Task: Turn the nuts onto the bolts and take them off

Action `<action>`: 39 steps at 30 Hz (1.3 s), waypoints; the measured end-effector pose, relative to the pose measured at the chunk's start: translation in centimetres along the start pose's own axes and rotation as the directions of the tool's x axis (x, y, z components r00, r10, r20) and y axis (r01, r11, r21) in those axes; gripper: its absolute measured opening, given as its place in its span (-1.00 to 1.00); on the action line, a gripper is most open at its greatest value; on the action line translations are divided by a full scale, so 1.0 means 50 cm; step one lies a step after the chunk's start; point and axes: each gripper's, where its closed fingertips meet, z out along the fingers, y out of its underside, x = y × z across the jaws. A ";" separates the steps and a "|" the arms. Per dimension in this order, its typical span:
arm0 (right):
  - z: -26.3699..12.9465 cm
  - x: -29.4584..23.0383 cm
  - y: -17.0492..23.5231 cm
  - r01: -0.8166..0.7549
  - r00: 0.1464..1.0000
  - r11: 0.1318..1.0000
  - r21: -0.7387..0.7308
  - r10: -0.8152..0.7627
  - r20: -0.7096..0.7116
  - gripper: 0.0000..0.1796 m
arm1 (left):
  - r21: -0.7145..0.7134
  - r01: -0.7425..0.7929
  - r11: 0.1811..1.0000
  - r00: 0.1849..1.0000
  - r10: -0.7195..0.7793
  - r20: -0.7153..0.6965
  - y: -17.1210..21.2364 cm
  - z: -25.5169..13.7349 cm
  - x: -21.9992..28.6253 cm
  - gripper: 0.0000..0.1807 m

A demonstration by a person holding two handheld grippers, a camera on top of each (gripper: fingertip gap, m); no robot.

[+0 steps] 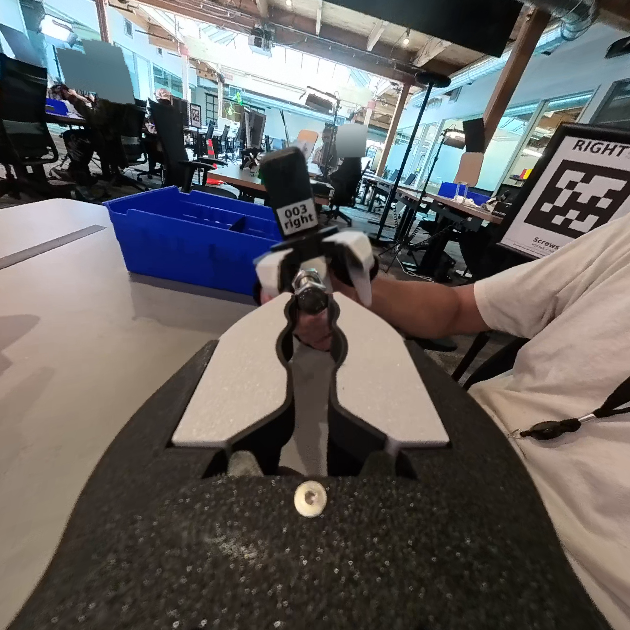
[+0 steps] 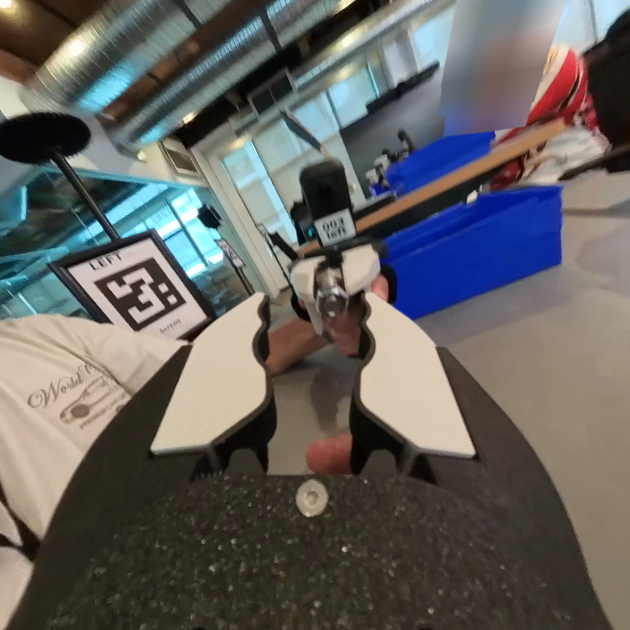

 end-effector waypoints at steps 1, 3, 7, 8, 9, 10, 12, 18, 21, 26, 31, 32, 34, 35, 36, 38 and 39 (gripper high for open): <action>0.005 -0.001 0.018 -0.014 1.000 0.999 -0.037 0.014 0.009 -0.45 | 0.000 -0.001 1.000 1.000 0.001 -0.004 -0.001 0.000 0.002 -0.82; 0.013 -0.016 0.017 -0.019 0.999 1.000 -0.025 0.020 0.051 -0.44 | -0.003 -0.003 1.000 1.000 0.003 -0.001 0.000 0.000 0.001 -0.82; -0.001 -0.035 -0.047 -0.007 0.995 0.993 0.116 -0.005 0.096 -0.47 | -0.022 -0.015 1.000 1.000 0.015 0.016 0.005 0.001 -0.002 -0.82; -0.003 -0.027 -0.044 -0.010 0.997 0.995 0.103 0.002 0.075 -0.47 | -0.016 -0.010 1.000 1.000 0.010 0.011 0.003 0.000 -0.001 -0.82; -0.003 -0.014 -0.028 -0.006 0.999 0.998 0.063 0.003 0.038 -0.46 | -0.003 -0.002 1.000 1.000 0.002 0.001 -0.002 -0.002 0.001 -0.82; -0.002 -0.002 -0.008 -0.005 1.000 1.000 0.020 0.005 0.008 -0.46 | 0.008 0.000 1.000 1.000 0.000 -0.003 -0.006 -0.004 0.002 -0.82; 0.004 -0.003 0.019 -0.020 1.000 0.999 -0.035 0.020 0.016 -0.45 | 0.013 -0.001 1.000 1.000 0.001 -0.007 -0.010 -0.006 0.003 -0.82; -0.003 -0.032 -0.050 0.003 0.997 0.994 0.112 -0.011 0.074 -0.44 | -0.008 -0.011 1.000 1.000 0.012 0.014 -0.004 -0.006 -0.002 -0.82; -0.002 0.001 -0.008 0.006 1.000 1.000 0.008 -0.006 -0.012 -0.45 | 0.005 -0.003 1.000 1.000 0.003 0.001 -0.007 -0.006 0.001 -0.82; 0.011 -0.021 -0.017 0.031 0.999 0.999 0.033 -0.032 0.032 -0.44 | -0.018 -0.010 1.000 1.000 0.010 0.010 0.001 -0.002 -0.001 -0.82; 0.003 0.001 -0.003 0.019 1.000 1.000 -0.017 -0.019 -0.021 -0.45 | -0.010 -0.005 1.000 1.000 0.005 0.011 -0.001 -0.004 -0.003 -0.82; 0.004 0.006 0.014 0.008 1.000 0.999 -0.052 -0.010 -0.029 -0.44 | -0.008 -0.006 1.000 1.000 0.006 0.008 -0.002 -0.004 -0.001 -0.82; 0.010 -0.005 0.019 0.004 1.000 0.998 -0.057 -0.004 0.001 -0.43 | -0.013 -0.010 1.000 1.000 0.010 0.013 -0.002 -0.004 -0.002 -0.82; 0.012 -0.013 0.006 0.009 1.000 1.000 -0.023 -0.009 0.015 -0.42 | -0.016 -0.013 1.000 1.000 0.013 0.014 -0.001 -0.004 -0.002 -0.82; 0.012 -0.017 -0.009 0.015 1.000 1.000 0.008 -0.015 0.022 -0.41 | -0.011 -0.013 1.000 1.000 0.013 0.013 -0.003 -0.004 -0.001 -0.82; 0.006 -0.023 -0.035 0.028 0.999 0.998 0.064 -0.030 0.033 -0.44 | -0.011 -0.014 1.000 1.000 0.014 0.020 -0.004 -0.005 -0.003 -0.82; 0.002 -0.017 -0.039 0.032 0.999 0.997 0.076 -0.033 0.014 -0.45 | -0.012 -0.016 1.000 1.000 0.016 0.024 -0.004 -0.007 -0.005 -0.82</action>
